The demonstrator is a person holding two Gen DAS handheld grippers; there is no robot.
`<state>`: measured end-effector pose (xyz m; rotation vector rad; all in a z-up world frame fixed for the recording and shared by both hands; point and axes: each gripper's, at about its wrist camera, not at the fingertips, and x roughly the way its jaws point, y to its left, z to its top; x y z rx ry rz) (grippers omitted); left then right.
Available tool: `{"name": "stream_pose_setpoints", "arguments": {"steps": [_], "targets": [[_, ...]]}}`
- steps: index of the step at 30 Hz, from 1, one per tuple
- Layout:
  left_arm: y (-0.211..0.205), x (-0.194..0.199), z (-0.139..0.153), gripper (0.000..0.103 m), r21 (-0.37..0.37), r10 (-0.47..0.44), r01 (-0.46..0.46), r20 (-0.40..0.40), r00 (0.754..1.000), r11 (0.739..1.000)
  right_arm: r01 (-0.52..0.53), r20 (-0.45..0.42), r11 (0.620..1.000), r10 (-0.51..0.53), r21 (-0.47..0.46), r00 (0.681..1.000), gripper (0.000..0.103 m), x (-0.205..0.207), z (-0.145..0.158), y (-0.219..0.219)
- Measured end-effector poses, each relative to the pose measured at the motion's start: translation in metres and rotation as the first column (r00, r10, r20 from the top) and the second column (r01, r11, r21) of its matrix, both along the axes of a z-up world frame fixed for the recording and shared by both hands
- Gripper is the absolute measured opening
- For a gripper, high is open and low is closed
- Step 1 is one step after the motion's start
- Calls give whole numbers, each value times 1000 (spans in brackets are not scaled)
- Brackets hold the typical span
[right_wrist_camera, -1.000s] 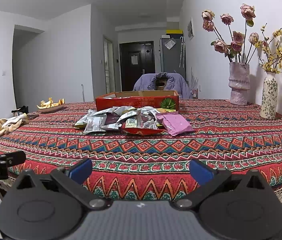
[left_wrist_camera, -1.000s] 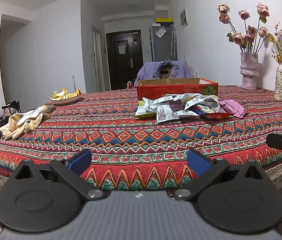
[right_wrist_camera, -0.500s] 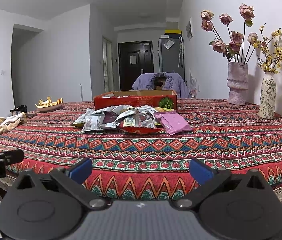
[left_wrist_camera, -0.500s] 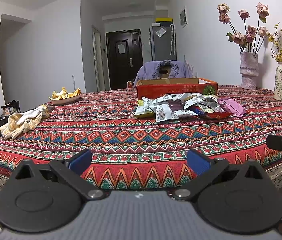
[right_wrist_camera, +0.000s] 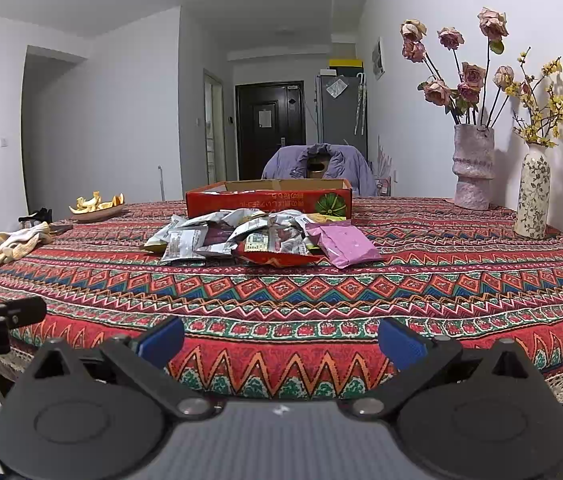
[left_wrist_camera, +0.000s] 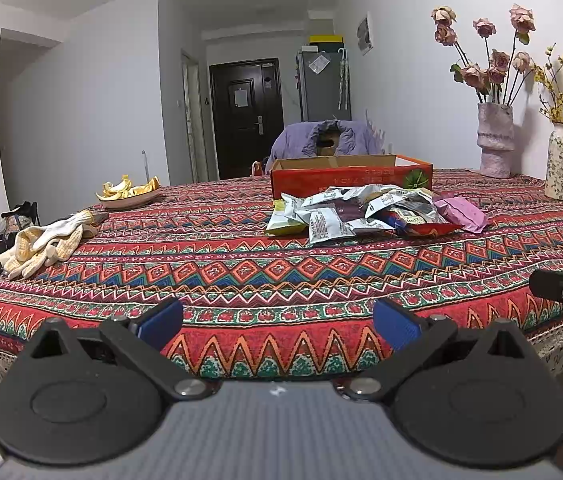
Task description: Organize snacks
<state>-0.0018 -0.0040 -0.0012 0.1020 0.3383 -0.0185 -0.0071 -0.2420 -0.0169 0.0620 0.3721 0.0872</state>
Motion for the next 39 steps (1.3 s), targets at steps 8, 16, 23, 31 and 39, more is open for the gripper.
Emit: {"name": "stream_pose_setpoints", "arguments": {"steps": [8, 16, 23, 31, 39], "targets": [[0, 1, -1, 103, 2, 0, 0, -16, 1000, 1000, 2, 0, 1000, -2, -2, 1000, 103, 0, 1, 0], [1, 6, 0, 103, 18, 6, -5, -67, 998, 1000, 1, 5, 1000, -1, -6, 1000, 103, 7, 2, 0], [7, 25, -2, 103, 12, 19, -18, -53, 998, 1000, 4, 3, 1000, -3, -14, 1000, 103, 37, 0, -5], [9, 68, 9, 103, -47, 12, -17, -106, 994, 999, -18, -21, 1000, 18, 22, 1000, 103, 78, 10, -14], [3, 140, 31, 103, -104, -45, 32, -128, 991, 994, -5, -65, 1000, 6, 9, 998, 102, 133, 26, -33]]}}
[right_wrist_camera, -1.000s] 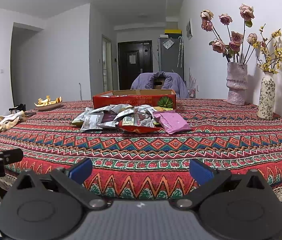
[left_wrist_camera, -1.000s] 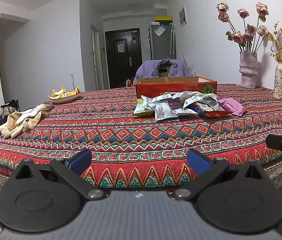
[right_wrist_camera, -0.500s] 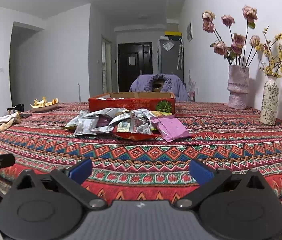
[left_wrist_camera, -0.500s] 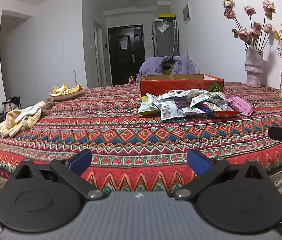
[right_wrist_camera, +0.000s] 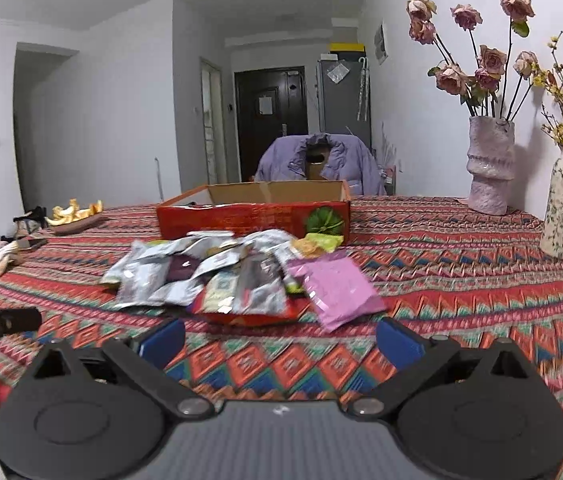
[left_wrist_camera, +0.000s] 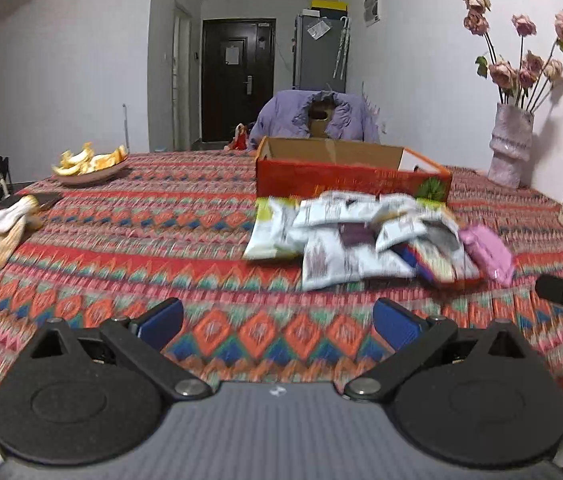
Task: Organize snacks
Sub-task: 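Grasp a white snack packet with the left tool while the right tool grasps a pink packet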
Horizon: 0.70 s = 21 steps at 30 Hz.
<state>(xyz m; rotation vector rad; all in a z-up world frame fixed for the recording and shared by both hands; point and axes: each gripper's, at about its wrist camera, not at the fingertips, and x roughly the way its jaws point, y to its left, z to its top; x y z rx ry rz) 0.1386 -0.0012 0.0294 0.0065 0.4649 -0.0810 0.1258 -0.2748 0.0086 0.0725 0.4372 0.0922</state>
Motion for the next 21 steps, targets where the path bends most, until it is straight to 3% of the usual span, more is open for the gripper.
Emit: {"name": "stream_pose_setpoints", "arguments": {"steps": [7, 12, 16, 21], "targets": [[-21, 73, 23, 99, -13, -48, 49, 25, 999, 999, 1, -63, 1000, -2, -13, 998, 95, 64, 5, -14], [-39, 133, 24, 85, 0, -67, 67, -13, 998, 998, -7, -133, 1000, 6, -7, 991, 89, 106, -6, -25], [-52, 171, 16, 83, 7, -98, 99, -51, 994, 995, -32, -181, 999, 26, -27, 983, 85, 129, -15, -32], [-58, 200, -6, 74, 32, -79, 83, -122, 989, 996, -63, -230, 998, 65, 14, 971, 85, 150, -27, -37]]}}
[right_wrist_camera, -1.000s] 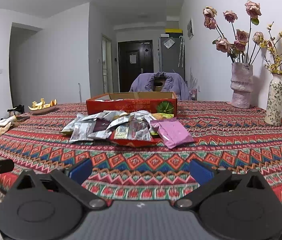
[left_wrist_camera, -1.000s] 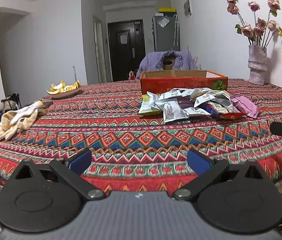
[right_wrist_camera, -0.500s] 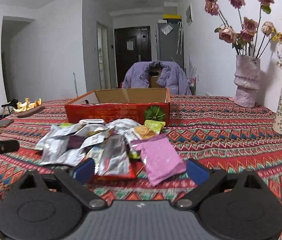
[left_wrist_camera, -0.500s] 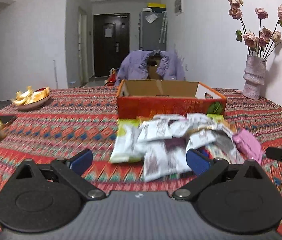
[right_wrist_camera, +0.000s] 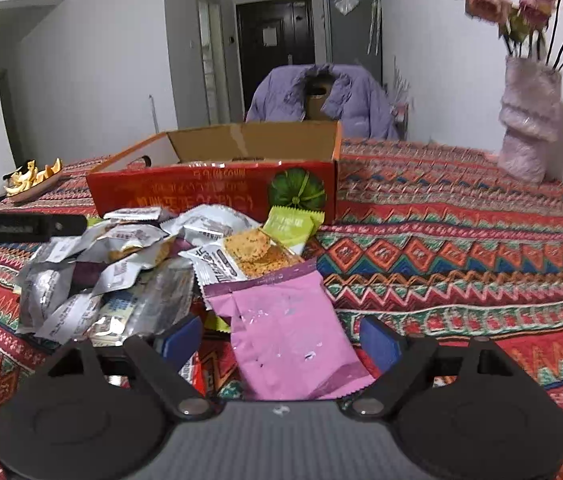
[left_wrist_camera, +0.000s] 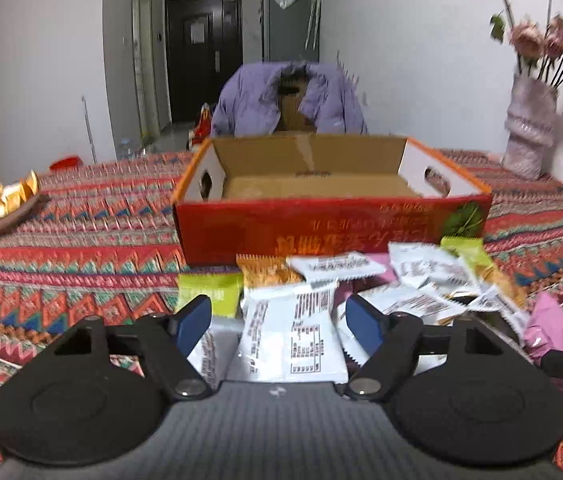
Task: Organize snacks
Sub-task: 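Grasp a white snack packet with the left tool while the right tool grasps a pink packet, then carry the white packet in the left tool into the box while the right tool carries the pink packet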
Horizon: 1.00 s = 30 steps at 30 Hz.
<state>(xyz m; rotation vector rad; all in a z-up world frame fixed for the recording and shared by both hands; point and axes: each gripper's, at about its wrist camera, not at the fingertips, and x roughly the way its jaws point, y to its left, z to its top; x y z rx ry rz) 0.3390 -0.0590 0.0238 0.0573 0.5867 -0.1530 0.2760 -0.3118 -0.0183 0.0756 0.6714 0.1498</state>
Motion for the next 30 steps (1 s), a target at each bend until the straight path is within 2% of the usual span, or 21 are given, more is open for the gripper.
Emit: {"name": "stream_pose_setpoints", "arguments": {"steps": [1, 6, 7, 9, 14, 25, 30], "targets": [[1, 4, -4, 73, -9, 1, -1, -23, 1000, 1000, -5, -7, 1000, 5, 1, 1000, 85, 3, -2, 0], [3, 14, -13, 71, -20, 14, -15, -35, 999, 1000, -19, -29, 1000, 19, 14, 999, 65, 16, -9, -1], [3, 16, -14, 68, -23, 15, -16, -38, 999, 1000, -18, -29, 1000, 19, 23, 999, 64, 17, -10, -1], [1, 18, -17, 53, -26, 13, -14, -44, 999, 1000, -17, -29, 1000, 18, 23, 999, 62, 17, -11, 0], [2, 11, -11, 49, -64, 16, -20, -64, 998, 998, -16, -28, 999, 17, 40, 999, 60, 7, -8, 2], [17, -70, 39, 49, -65, 25, -20, 80, 996, 998, 21, 78, 999, -24, 45, 997, 60, -52, 31, 0], [20, -89, 55, 49, -68, 26, -17, 132, 991, 998, 8, 106, 998, -14, 62, 994, 60, -64, 44, 3]]}}
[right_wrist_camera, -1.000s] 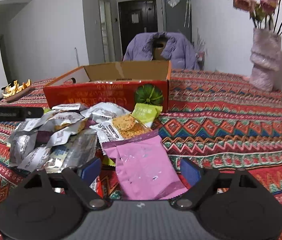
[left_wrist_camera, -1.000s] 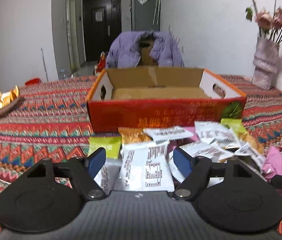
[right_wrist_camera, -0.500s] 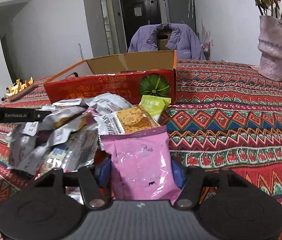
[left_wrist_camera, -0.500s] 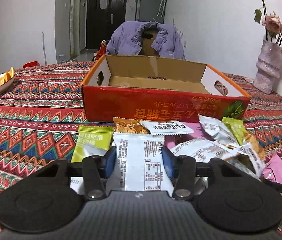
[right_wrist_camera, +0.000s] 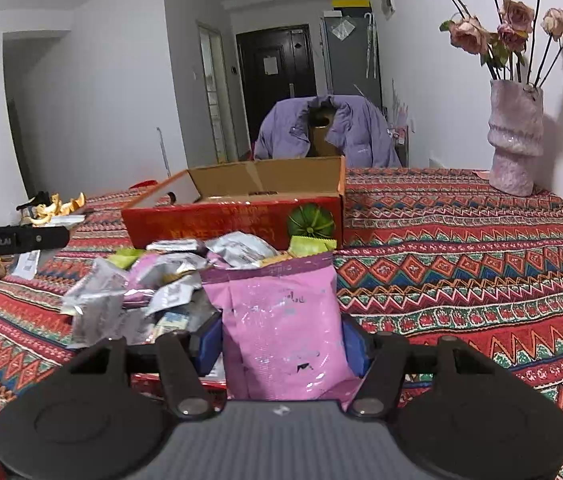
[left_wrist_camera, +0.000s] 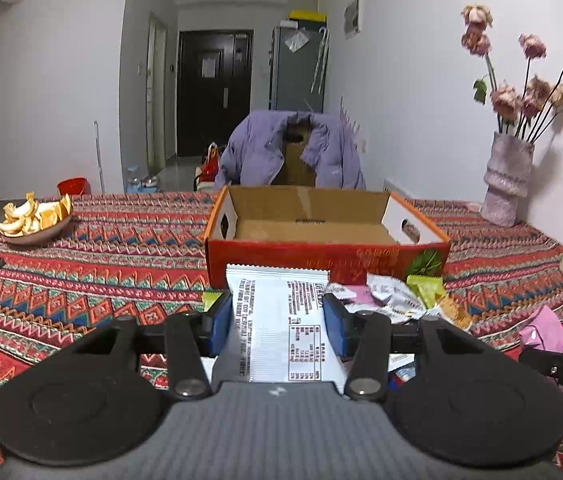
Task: Organize snacks
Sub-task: 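Carry the white packet in the left tool into the box while the right tool carries the pink packet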
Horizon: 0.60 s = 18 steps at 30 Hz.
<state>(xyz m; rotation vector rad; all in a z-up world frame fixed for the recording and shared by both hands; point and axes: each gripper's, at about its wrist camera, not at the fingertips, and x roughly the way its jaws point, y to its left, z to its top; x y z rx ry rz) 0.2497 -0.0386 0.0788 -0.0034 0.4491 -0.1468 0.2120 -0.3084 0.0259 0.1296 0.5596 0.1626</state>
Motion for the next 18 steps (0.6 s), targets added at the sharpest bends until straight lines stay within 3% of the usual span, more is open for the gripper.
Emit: {"name": "stream_pose_setpoints", "arguments": {"steps": [9, 18], "targets": [[6, 10, 12, 49, -16, -16, 16, 17, 1000, 1000, -21, 38, 1000, 20, 7, 999, 60, 17, 29, 1], [5, 118, 20, 49, -10, -38, 37, -68, 997, 999, -78, 50, 996, 76, 47, 996, 60, 114, 61, -4]]}}
